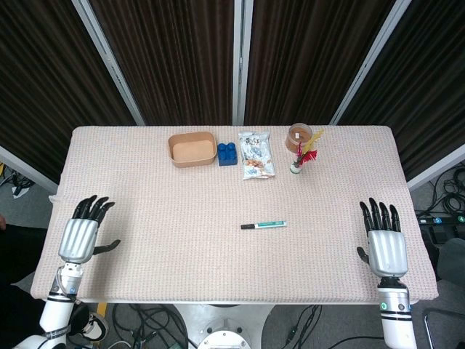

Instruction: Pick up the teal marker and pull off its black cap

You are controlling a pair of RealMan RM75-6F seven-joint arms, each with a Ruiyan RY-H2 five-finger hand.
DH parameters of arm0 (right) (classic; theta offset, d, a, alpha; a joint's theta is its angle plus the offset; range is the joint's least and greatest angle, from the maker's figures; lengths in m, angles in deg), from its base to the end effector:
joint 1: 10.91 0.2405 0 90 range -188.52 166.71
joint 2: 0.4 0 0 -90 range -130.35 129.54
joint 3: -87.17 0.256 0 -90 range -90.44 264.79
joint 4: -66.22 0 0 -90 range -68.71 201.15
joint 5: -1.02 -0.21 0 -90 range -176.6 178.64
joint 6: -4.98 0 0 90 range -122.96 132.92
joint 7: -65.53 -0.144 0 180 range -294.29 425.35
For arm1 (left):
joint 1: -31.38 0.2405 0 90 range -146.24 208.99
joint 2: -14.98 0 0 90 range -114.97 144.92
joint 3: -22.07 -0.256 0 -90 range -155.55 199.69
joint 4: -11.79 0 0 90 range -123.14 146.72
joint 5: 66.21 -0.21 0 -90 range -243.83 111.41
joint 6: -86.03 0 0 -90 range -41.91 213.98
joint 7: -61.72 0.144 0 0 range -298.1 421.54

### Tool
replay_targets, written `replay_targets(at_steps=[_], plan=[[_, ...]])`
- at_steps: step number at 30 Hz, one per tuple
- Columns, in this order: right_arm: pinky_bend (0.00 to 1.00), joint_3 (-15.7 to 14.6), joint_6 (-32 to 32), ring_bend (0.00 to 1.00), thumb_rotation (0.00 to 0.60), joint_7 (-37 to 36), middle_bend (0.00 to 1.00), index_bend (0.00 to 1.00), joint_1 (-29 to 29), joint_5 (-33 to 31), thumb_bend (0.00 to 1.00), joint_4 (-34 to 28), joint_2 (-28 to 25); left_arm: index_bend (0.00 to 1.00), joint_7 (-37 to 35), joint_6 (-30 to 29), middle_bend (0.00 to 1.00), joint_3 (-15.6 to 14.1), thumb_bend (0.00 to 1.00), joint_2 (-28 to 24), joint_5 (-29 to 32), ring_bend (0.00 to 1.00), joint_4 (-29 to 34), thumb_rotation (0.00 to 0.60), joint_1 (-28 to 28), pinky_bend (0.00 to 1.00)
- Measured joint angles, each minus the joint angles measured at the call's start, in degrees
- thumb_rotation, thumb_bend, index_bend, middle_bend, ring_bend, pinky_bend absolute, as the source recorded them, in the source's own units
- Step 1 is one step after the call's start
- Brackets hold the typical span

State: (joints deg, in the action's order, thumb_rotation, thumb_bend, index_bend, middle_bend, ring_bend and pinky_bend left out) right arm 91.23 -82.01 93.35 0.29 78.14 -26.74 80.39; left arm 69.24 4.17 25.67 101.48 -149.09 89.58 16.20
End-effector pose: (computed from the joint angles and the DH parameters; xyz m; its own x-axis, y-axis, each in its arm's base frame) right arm -0.2706 -0.2119 0.0790 0.5456 0.0215 0.8377 -0.8377 0.0407 0.5446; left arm -0.2821 0.2372 0.0484 0.3867 -0.0050 0.9222 0.9155 -0.1185 -0.3845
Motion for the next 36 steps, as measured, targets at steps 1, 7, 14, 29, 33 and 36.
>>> replay_targets(at_steps=[1, 7, 14, 29, 33, 36], plan=[[0.0, 0.0, 0.2, 0.0, 0.6, 0.0, 0.0, 0.0, 0.0, -0.1, 0.03, 0.0, 0.0, 0.18, -0.1, 0.2, 0.14, 0.0, 0.0, 0.1, 0.1, 0.07, 0.0, 0.54, 0.0, 0.12], [0.0, 0.2, 0.9, 0.0, 0.6, 0.7, 0.01, 0.0, 0.2, 0.9, 0.03, -1.2, 0.0, 0.18, 0.1, 0.3, 0.14, -0.2, 0.0, 0.1, -0.3, 0.07, 0.6, 0.539, 0.3, 0.12], [0.14, 1.6, 2.6, 0.06, 0.6, 8.9, 0.19, 0.1, 2.4, 0.4, 0.07, -5.6, 1.1, 0.18, 1.3, 0.7, 0.14, -0.2, 0.0, -0.3, -0.9, 0.07, 3.3, 0.584, 0.0, 0.12], [0.78, 10.3, 18.0, 0.66, 0.6, 27.9, 0.36, 0.3, 17.5, -18.7, 0.11, -8.5, 6.7, 0.18, 0.5, 4.2, 0.15, 1.9, 0.0, -1.7, 2.6, 0.07, 7.9, 0.6, -1.1, 0.13], [0.79, 10.3, 20.3, 0.66, 0.6, 28.4, 0.39, 0.31, 20.6, -20.6, 0.13, -3.7, 10.0, 0.18, 0.1, 5.8, 0.15, 2.2, 0.0, -1.4, 3.6, 0.07, 7.1, 0.6, -1.6, 0.13], [0.79, 9.9, 21.6, 0.66, 0.6, 27.2, 0.4, 0.34, 22.2, -21.0, 0.15, 0.1, 12.7, 0.18, -0.3, 6.7, 0.15, 2.5, 0.0, -1.4, 4.2, 0.07, 6.7, 0.6, -2.0, 0.13]])
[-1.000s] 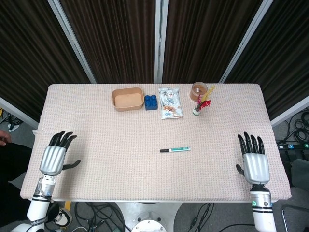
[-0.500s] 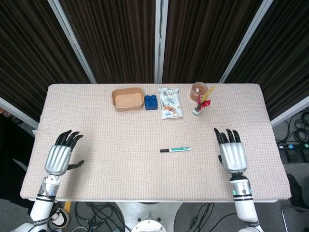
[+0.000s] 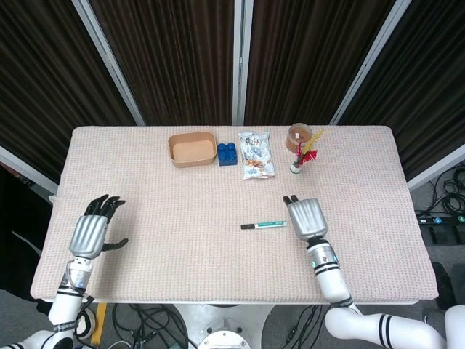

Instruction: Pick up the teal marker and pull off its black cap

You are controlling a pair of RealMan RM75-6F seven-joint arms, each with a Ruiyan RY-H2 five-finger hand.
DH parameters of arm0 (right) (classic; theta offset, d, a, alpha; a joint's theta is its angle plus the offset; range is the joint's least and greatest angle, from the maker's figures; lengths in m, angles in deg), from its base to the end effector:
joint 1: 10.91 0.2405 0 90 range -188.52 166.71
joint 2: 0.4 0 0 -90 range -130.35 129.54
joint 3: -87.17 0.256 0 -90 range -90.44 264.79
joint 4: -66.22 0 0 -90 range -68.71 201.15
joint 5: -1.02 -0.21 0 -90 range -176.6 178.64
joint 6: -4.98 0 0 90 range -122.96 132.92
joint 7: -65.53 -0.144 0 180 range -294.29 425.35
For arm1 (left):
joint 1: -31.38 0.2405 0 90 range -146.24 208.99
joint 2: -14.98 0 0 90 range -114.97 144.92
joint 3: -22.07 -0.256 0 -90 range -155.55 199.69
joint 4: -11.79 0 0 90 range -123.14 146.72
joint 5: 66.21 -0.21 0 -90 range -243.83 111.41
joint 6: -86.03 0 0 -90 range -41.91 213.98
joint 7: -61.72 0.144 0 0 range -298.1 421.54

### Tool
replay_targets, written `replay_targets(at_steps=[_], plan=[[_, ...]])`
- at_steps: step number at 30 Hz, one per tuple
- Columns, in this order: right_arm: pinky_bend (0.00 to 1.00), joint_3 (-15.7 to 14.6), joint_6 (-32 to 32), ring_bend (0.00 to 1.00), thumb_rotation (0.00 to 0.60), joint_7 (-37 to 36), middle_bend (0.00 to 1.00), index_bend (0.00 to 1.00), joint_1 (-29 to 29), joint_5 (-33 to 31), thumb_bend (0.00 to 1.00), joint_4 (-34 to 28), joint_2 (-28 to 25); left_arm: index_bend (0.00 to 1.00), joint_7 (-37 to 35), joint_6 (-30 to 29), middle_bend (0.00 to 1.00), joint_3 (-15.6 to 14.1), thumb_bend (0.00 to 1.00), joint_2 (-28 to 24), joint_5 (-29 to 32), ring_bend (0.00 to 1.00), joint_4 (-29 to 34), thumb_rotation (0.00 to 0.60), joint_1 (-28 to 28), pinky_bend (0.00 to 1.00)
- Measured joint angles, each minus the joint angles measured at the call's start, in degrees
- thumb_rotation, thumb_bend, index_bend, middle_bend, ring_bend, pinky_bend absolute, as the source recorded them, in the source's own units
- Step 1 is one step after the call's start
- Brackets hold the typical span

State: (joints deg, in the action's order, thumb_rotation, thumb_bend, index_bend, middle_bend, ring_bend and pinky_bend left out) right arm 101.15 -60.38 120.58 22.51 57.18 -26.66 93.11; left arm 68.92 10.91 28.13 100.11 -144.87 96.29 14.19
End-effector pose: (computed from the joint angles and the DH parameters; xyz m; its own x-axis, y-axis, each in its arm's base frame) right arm -0.1559 -0.3084 -0.0173 0.6759 -0.1568 0.7201 -0.7336 -0.2375 0.6368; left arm -0.2629 0.2502 0.0399 0.2863 0.0924 0.9537 0.9555 -0.1017 -0.2770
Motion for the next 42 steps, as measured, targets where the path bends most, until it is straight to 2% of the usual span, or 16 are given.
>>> replay_targets(at_steps=[5, 11, 20, 29, 42], plan=[[0.79, -1.1, 1.8, 0.66, 0.6, -2.5, 0.41, 0.39, 2.0, -0.4, 0.18, 5.0, 3.2, 0.18, -0.5, 1.8, 0.15, 0.1, 0.0, 0.0, 0.8, 0.07, -0.6, 0.6, -0.7, 0.14], [0.79, -2.5, 3.4, 0.66, 0.6, -6.3, 0.41, 0.41, 3.2, -0.6, 0.24, 8.2, 5.4, 0.18, -1.0, 2.8, 0.15, -0.1, 0.0, -0.4, 1.2, 0.07, -0.7, 0.6, -1.0, 0.14], [0.79, -4.3, 3.2, 0.66, 0.6, -7.9, 0.43, 0.43, 3.4, -1.0, 0.24, 11.1, 7.9, 0.18, -1.4, 2.6, 0.15, -0.7, 0.0, -0.9, 1.3, 0.07, -0.1, 0.6, -0.5, 0.15], [0.79, -5.1, 0.6, 0.66, 0.6, -9.2, 0.45, 0.45, 3.4, 0.9, 0.26, 15.3, 11.3, 0.18, -1.6, 2.7, 0.15, -0.6, 0.0, -0.9, 2.0, 0.07, -0.2, 0.6, -0.3, 0.16], [0.79, -4.6, 0.0, 0.66, 0.6, -8.5, 0.46, 0.47, 3.6, 0.1, 0.27, 19.6, 14.9, 0.18, -0.6, 3.9, 0.16, 0.4, 0.0, -1.1, 5.0, 0.07, 0.3, 0.6, -0.5, 0.16]])
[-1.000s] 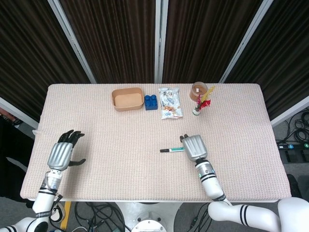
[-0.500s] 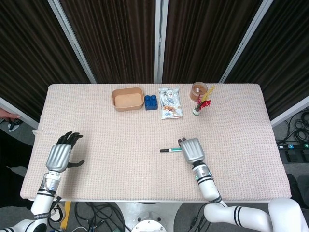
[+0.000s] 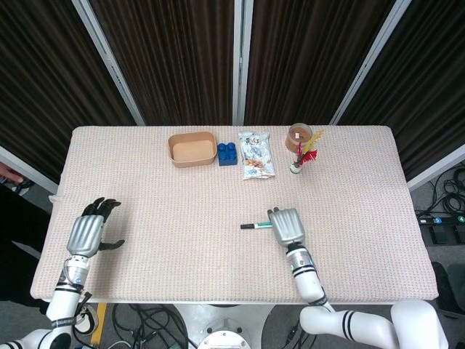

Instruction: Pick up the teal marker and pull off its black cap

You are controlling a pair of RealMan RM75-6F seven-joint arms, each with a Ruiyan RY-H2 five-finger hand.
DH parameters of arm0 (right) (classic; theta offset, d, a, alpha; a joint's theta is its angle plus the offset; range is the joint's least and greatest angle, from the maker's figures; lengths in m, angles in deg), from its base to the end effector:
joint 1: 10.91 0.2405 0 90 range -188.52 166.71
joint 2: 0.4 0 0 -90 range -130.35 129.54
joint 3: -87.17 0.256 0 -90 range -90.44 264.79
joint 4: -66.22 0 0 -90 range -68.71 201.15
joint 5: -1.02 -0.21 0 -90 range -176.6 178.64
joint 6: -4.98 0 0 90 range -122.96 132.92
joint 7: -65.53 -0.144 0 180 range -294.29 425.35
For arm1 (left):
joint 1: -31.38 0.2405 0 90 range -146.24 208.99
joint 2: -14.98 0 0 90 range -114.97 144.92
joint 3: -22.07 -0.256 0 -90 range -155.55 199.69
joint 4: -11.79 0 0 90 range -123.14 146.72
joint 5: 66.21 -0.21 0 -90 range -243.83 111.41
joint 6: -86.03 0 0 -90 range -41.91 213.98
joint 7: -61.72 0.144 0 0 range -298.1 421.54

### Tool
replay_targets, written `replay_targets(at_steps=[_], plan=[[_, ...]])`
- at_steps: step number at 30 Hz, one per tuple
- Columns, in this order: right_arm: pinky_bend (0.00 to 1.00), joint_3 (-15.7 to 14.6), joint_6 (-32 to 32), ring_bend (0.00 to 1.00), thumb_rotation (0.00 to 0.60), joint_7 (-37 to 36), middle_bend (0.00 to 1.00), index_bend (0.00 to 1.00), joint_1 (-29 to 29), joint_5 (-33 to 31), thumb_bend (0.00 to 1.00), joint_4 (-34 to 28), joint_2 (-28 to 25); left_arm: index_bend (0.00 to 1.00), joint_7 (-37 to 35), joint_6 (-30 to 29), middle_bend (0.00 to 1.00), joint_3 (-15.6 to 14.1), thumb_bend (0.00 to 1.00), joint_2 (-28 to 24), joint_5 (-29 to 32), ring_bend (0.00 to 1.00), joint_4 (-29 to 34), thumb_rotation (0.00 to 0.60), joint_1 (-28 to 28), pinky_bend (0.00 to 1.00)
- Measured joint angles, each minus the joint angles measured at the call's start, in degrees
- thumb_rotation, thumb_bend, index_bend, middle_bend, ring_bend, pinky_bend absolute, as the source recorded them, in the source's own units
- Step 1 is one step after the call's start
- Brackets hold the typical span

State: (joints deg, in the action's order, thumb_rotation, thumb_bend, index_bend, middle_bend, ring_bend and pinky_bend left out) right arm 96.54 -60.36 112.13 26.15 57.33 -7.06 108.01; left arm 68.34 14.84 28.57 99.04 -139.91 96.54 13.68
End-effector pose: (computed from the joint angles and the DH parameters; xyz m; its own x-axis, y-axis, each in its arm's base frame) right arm -0.1626 -0.3059 -0.0926 0.6513 -0.2055 0.7305 -0.7571 -0.2400 0.6076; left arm -0.2759 0.2544 0.0392 0.2669 0.1581 0.9507 0.9636 -0.0306 -0.2655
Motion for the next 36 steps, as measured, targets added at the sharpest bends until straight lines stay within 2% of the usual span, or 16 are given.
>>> replay_targets(at_steps=[13, 27, 30, 34, 36], plan=[[0.79, 0.8, 0.5, 0.66, 0.6, 0.8, 0.49, 0.48, 0.4, -1.0, 0.27, 1.3, 1.0, 0.18, -0.3, 0.2, 0.16, -0.1, 0.0, -0.1, 0.4, 0.07, 0.0, 0.6, 0.0, 0.16], [0.79, 1.5, -2.0, 0.68, 0.6, 0.8, 0.56, 0.59, 0.0, -0.1, 0.3, 0.0, 0.9, 0.18, 0.2, 0.8, 0.16, 0.8, 0.01, -0.2, 1.8, 0.07, 0.4, 0.6, -0.4, 0.17], [0.79, 3.0, -3.8, 0.69, 0.6, 0.9, 0.57, 0.6, 0.3, 0.8, 0.3, -1.7, 0.1, 0.18, 2.0, 0.7, 0.17, 2.0, 0.03, -0.1, 2.6, 0.07, 0.8, 0.6, -1.0, 0.18], [0.79, 6.4, -6.1, 0.69, 0.6, 2.0, 0.58, 0.61, 1.4, 1.5, 0.3, -4.5, -1.2, 0.19, 4.1, -0.2, 0.24, 4.9, 0.06, 0.5, 3.7, 0.2, 0.9, 0.6, -2.6, 0.27], [0.79, 8.5, -7.2, 0.69, 0.6, 3.4, 0.58, 0.61, 2.3, 1.6, 0.3, -6.2, -1.9, 0.19, 5.9, -0.6, 0.25, 6.5, 0.07, 0.9, 4.3, 0.21, 0.4, 0.6, -3.8, 0.28]])
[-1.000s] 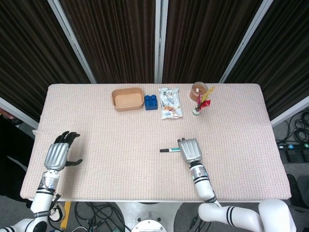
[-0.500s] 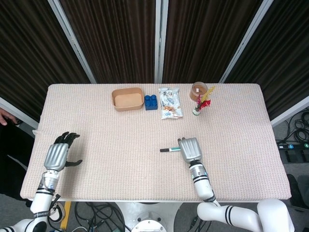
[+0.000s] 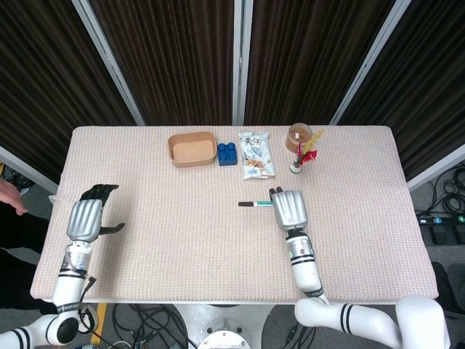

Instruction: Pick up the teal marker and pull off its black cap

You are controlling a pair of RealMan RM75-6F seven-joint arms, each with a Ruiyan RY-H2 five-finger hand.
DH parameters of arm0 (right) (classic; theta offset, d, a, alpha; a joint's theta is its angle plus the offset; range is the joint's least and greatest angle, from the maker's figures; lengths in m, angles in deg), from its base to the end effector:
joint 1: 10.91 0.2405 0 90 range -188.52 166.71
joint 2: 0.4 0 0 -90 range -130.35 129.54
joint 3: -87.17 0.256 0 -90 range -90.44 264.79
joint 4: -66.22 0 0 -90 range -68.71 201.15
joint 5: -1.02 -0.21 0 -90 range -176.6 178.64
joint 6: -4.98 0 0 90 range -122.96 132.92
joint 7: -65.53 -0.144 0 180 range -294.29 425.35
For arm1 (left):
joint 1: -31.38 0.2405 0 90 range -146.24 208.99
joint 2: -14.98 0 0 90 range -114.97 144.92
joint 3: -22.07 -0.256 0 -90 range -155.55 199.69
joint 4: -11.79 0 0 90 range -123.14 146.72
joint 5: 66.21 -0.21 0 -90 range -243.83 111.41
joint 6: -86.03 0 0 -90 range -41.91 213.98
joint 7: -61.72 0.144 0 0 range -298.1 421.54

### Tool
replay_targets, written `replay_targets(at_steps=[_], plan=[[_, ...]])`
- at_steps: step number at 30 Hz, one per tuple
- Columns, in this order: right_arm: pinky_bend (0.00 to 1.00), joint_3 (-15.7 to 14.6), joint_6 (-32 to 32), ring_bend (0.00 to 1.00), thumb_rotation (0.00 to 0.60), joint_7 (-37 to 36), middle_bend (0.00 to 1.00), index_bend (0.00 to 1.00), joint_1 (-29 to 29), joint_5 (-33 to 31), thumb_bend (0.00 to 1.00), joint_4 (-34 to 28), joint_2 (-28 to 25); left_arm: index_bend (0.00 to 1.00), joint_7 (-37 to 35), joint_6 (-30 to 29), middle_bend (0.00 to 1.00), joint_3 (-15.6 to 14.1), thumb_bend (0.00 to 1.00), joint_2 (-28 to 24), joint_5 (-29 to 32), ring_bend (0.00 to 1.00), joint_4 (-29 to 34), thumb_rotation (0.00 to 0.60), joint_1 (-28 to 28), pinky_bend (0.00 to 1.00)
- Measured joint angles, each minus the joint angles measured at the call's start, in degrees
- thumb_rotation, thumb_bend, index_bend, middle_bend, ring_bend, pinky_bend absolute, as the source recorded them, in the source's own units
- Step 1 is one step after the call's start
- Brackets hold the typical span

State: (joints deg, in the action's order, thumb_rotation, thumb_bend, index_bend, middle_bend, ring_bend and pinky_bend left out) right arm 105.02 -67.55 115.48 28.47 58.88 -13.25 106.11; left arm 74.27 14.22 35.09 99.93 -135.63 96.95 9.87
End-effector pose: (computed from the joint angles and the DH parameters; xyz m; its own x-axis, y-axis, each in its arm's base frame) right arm -0.1198 -0.3350 -0.0467 0.5835 -0.0242 0.8118 -0.8053 -0.1461 0.5745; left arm -0.2528 0.2943 0.0553 0.2947 0.0408 0.9547 0.9556 -0.0148 -0.2944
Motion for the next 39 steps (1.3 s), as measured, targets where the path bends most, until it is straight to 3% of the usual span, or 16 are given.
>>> replay_targets(at_steps=[6, 9, 15, 25, 39], plan=[[0.79, 5.4, -1.3, 0.69, 0.6, 4.4, 0.58, 0.61, 4.0, -2.0, 0.3, -2.3, -0.7, 0.27, 6.7, -0.1, 0.31, 5.9, 0.07, 1.3, 1.6, 0.26, -1.2, 0.6, -6.5, 0.35], [0.79, 6.7, -1.2, 0.69, 0.6, 6.3, 0.58, 0.61, 6.3, -3.4, 0.3, -1.7, -0.2, 0.28, 9.1, 0.2, 0.33, 7.3, 0.07, 3.0, 1.4, 0.29, -1.3, 0.6, -10.0, 0.39], [0.79, 7.7, -0.1, 0.69, 0.6, 7.6, 0.58, 0.61, 9.2, -6.4, 0.3, 2.7, 2.3, 0.33, 14.2, 1.0, 0.42, 7.9, 0.07, 8.6, 0.5, 0.37, 0.0, 0.6, -15.6, 0.48], [0.79, 8.6, 0.1, 0.69, 0.6, 6.7, 0.58, 0.61, 14.4, -7.5, 0.31, 9.0, 8.4, 0.39, 20.6, 1.5, 0.44, 8.8, 0.08, 17.6, 4.7, 0.37, -2.1, 0.6, -21.6, 0.47], [0.79, 8.1, -0.8, 0.69, 0.6, 6.0, 0.58, 0.61, 17.0, -7.2, 0.31, 11.8, 12.5, 0.42, 21.7, 1.4, 0.46, 9.5, 0.08, 20.3, 11.0, 0.39, -6.8, 0.6, -22.8, 0.48]])
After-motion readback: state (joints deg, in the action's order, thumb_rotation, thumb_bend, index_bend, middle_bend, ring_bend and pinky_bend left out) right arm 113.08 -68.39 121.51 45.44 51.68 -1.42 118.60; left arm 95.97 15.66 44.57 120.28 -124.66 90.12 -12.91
